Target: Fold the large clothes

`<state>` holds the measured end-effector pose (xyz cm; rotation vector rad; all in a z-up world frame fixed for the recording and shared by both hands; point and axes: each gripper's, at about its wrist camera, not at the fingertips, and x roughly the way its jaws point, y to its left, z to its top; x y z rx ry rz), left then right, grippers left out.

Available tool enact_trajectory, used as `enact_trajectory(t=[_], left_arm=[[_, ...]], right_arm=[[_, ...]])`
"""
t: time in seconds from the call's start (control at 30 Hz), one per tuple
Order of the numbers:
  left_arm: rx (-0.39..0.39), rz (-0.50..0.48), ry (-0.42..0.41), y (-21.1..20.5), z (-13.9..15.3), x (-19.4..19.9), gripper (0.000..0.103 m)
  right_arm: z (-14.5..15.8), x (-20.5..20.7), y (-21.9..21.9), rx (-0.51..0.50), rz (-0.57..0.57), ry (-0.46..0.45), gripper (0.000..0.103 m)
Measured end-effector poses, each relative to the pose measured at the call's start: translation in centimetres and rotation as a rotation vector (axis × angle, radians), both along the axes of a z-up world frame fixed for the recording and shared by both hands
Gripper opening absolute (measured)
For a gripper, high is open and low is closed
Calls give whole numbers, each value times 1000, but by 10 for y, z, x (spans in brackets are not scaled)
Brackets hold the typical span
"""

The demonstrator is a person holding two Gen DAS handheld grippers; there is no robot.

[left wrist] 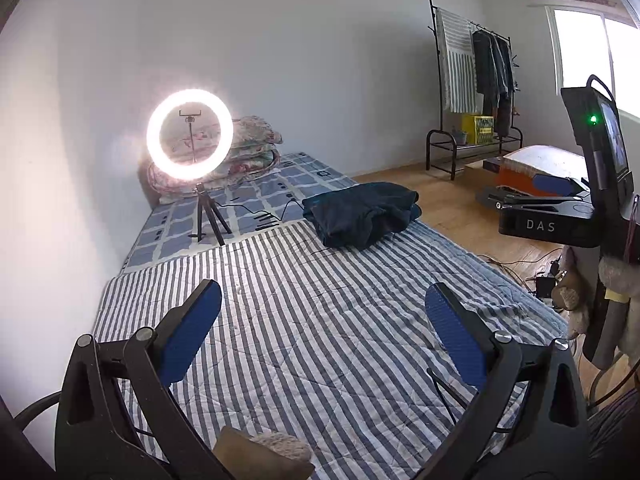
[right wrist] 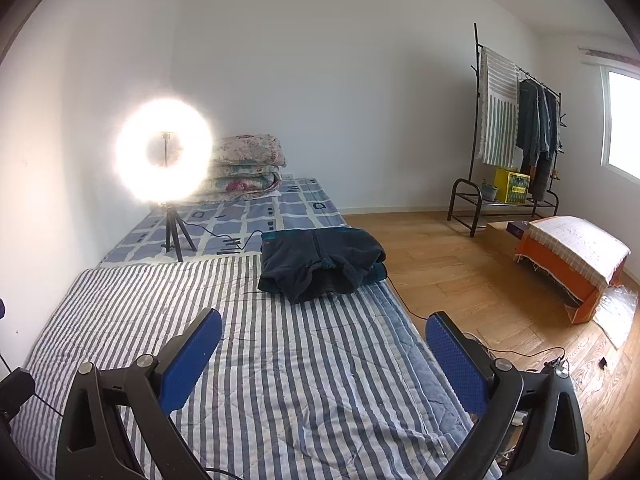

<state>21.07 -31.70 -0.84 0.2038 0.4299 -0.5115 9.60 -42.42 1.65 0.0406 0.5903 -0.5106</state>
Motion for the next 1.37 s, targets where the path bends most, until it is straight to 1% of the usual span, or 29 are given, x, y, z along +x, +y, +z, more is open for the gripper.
enact_trajectory(t=[0.1, 0.27, 0.5, 1.17, 1.3, 1.37], left_arm=[[1, 0, 12, -1, -2, 0, 103], [14, 20, 7, -2, -3, -1, 103], [21, 55, -25, -3, -2, -6, 103], [13, 48, -7, -5, -4, -6, 103], [16, 55, -25, -9, -3, -10, 103], [12, 56, -21, -9, -3, -11, 103]], right_arm=[[-1, 2, 5, -19, 4, 8, 103], [-4, 3, 5, -14, 4, 13, 103], [-6, 3, 5, -7, 0, 17, 103], [-12, 3, 12, -2, 2, 24, 103], [-12, 3, 13, 4, 0, 24, 103], [-13, 3, 13, 6, -1, 25, 103]])
